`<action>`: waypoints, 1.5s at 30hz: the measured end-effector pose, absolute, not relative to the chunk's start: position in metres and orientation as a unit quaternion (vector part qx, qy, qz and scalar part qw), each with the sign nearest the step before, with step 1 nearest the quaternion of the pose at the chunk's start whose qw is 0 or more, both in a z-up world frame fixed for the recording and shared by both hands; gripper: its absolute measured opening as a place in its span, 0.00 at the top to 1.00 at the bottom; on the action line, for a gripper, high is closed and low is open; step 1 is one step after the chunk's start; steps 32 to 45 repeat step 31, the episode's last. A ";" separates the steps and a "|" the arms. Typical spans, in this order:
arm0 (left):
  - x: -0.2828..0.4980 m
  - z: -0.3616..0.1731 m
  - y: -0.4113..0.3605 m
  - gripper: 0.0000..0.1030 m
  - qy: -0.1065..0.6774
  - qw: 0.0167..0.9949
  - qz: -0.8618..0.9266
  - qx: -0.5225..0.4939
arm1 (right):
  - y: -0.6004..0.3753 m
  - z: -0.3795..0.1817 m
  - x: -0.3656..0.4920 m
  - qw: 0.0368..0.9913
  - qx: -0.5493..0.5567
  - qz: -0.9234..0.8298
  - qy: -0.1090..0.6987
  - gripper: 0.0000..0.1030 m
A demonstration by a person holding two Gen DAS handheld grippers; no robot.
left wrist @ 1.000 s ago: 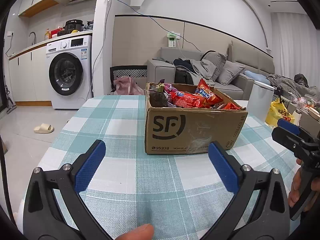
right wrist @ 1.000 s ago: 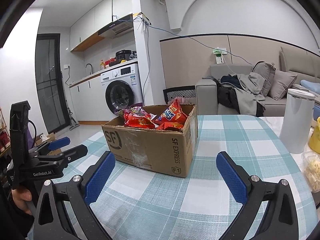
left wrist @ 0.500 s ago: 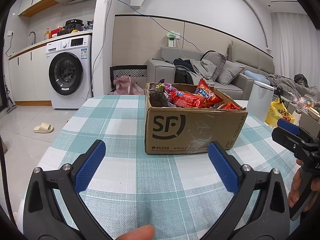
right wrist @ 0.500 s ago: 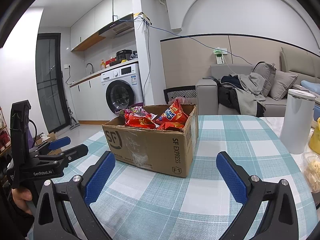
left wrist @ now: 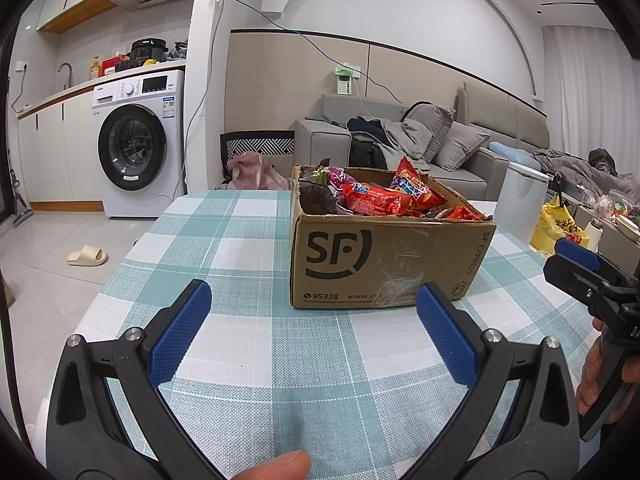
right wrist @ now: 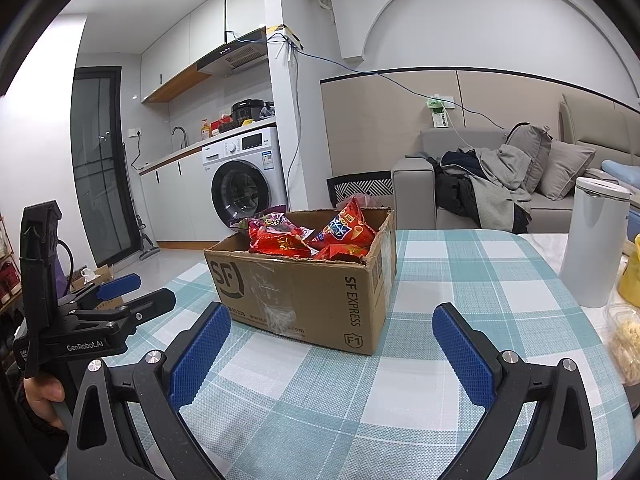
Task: Organize snacks
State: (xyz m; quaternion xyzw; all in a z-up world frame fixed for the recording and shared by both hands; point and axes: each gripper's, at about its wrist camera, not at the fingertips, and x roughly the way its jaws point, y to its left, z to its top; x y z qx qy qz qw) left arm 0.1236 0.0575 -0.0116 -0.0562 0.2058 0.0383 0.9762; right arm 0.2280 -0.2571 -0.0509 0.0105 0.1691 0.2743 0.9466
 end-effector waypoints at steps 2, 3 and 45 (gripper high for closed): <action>0.124 -0.012 0.057 0.01 0.206 0.976 0.039 -0.056 | -0.257 -0.051 0.228 0.947 0.010 0.275 0.169 0.00; 0.124 -0.012 0.057 0.01 0.206 0.976 0.039 -0.056 | -0.257 -0.051 0.228 0.947 0.010 0.274 0.169 0.00; 0.123 -0.011 0.057 0.01 0.202 0.977 0.039 -0.054 | -0.257 -0.051 0.228 0.947 0.011 0.274 0.169 0.00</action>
